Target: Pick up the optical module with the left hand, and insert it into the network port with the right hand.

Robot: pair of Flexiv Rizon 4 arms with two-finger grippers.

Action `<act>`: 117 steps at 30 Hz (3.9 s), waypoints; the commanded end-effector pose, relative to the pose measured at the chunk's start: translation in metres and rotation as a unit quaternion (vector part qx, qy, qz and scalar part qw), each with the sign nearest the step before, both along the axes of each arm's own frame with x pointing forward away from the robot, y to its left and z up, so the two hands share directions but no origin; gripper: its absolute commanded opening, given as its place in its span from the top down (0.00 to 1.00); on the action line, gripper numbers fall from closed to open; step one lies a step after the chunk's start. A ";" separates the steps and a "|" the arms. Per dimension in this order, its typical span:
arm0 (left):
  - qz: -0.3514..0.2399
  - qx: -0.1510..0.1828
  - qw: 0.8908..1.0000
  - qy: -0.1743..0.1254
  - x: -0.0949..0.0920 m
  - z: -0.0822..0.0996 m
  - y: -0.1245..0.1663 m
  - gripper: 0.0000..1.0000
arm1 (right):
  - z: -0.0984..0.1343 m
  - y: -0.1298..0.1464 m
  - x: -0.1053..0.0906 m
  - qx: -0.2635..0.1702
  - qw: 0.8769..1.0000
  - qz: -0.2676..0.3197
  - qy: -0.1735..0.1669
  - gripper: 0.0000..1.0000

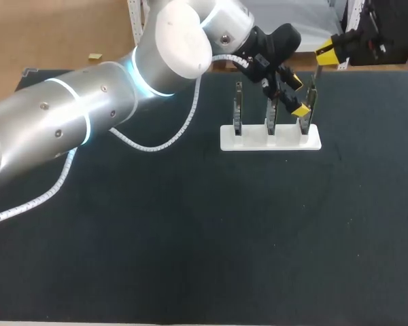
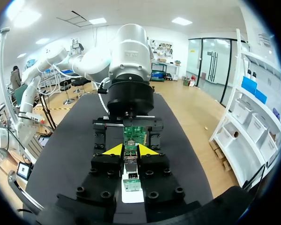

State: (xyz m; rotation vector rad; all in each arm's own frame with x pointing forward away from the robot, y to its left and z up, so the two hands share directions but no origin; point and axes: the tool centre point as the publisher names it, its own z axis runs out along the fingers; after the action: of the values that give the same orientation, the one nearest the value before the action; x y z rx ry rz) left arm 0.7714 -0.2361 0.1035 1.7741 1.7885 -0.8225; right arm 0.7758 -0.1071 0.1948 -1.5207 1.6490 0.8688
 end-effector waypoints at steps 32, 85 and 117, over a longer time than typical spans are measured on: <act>0.000 0.002 1.000 0.001 0.001 0.001 -0.001 0.00 | -0.018 0.004 0.001 -0.022 0.999 0.033 0.007 1.00; 0.000 0.002 1.000 0.001 0.001 0.001 -0.001 0.00 | -0.027 0.003 0.005 -0.029 0.999 0.027 0.015 1.00; 0.000 0.002 1.000 0.001 0.001 0.001 -0.001 0.00 | -0.027 0.004 0.005 -0.031 0.999 0.019 0.013 1.00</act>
State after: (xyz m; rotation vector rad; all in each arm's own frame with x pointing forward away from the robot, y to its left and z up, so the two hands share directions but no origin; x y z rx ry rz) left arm 0.7713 -0.2360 0.1035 1.7743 1.7881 -0.8225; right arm 0.7817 -0.1042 0.1706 -1.5936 1.6815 0.8710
